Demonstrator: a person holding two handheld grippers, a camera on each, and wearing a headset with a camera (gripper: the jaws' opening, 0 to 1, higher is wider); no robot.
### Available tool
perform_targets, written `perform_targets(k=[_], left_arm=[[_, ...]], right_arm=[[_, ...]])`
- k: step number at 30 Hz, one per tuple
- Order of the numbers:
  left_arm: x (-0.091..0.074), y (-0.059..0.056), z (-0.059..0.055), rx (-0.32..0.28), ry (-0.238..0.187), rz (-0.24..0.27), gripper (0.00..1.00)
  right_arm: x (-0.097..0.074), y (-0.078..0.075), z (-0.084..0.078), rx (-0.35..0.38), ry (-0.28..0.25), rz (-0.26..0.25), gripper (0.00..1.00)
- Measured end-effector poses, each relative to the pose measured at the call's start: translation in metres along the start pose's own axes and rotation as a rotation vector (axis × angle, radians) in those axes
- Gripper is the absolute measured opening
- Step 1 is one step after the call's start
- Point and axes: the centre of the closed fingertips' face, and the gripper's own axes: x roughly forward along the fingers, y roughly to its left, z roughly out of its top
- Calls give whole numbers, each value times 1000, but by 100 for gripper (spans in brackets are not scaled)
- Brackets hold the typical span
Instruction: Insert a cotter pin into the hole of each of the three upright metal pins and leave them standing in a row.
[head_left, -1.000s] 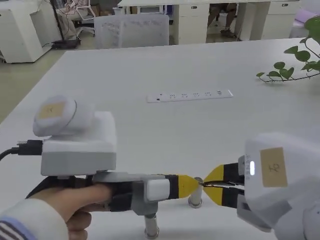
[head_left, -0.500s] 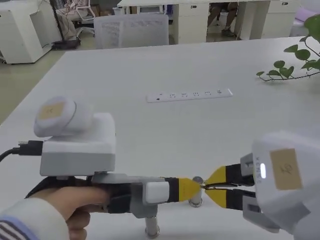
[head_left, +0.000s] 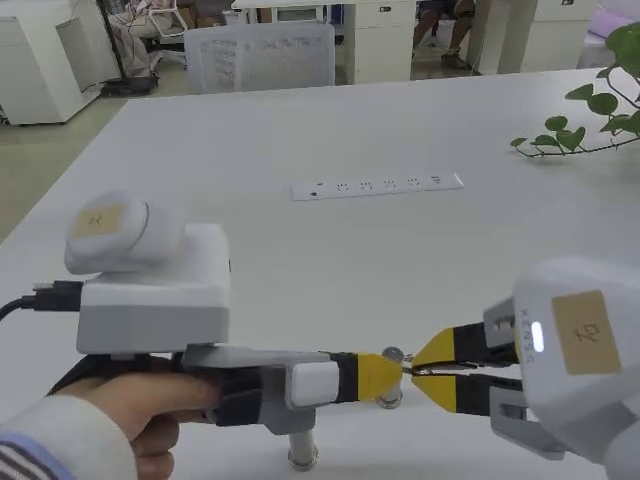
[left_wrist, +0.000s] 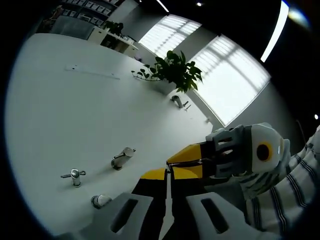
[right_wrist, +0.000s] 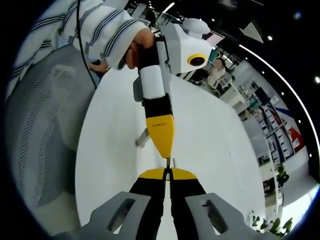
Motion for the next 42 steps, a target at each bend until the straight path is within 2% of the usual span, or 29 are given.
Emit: perform_targets(k=[8,9,11,13,18,21,23,25,30,32,35,39,40,42], left_arm=[[-1,-1,2,1,-4,-5,0],[-2,-1,1,3,-1,-8,0],[-1,-2,1,7,-1,-9,0],[-1,-2,0,10,1,-9,0],[-2,-3,-2,30,10,-18,0],[-3,-4,-5,72,22,-19,0],[-5,-3,-8,137,36,-15,0],[-6,-7,-9,161,30,-29,0],[-10,-11,-15,312,61,-46,0],[-11,-16,-17,331,62,-72,0],[-12,-19,-19,345,72,-95,0],[-14,-23,-21,438,77,-121,0],[-14,-25,-21,457,72,-125,0],[-15,-25,-20,468,68,-130,0]], right_arm=[[-1,0,2,-41,-20,5,4],[0,0,3,-45,-26,7,5],[0,-2,4,-50,-33,-5,13],[0,-3,3,-53,-28,-6,15],[-2,-2,4,3,-57,17,16],[-2,8,2,95,-78,98,21],[-3,8,3,134,-102,112,23],[-6,12,4,208,-123,160,22],[-9,17,1,287,-143,239,20],[-9,20,1,321,-159,279,20],[-9,23,-1,324,-156,321,19],[-10,30,5,354,-187,397,18],[-11,34,7,364,-191,429,18],[-10,34,7,357,-190,430,18]])
